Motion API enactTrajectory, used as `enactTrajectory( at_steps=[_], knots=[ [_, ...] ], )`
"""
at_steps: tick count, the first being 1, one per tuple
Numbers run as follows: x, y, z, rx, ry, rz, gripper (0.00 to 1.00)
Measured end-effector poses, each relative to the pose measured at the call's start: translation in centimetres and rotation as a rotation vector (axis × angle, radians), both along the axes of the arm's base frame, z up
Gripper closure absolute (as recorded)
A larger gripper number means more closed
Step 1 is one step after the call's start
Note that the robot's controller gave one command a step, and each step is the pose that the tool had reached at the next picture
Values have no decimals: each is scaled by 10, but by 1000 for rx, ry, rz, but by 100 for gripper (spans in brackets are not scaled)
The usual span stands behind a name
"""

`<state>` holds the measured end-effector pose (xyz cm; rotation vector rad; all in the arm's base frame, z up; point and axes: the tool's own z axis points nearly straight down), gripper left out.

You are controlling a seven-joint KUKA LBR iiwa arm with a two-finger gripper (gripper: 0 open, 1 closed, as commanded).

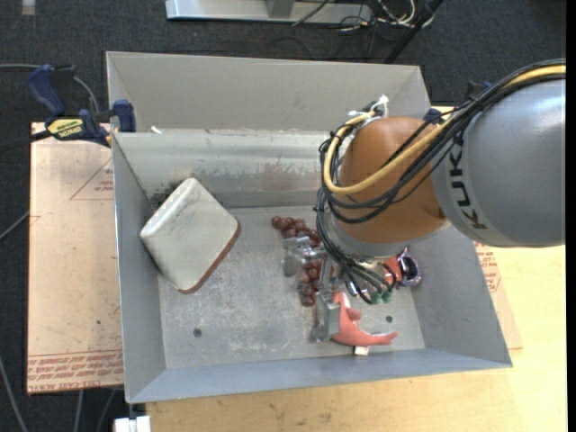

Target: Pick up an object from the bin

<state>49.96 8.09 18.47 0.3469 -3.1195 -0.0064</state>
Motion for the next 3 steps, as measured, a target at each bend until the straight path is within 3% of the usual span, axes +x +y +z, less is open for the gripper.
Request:
enactTrajectory(
  at_steps=[1,2,3],
  knots=[
    [3,-30,-19,2,-12,83,0],
    [6,-57,-36,0,-4,66,0],
    [11,-68,-59,1,-9,195,0]
  ],
)
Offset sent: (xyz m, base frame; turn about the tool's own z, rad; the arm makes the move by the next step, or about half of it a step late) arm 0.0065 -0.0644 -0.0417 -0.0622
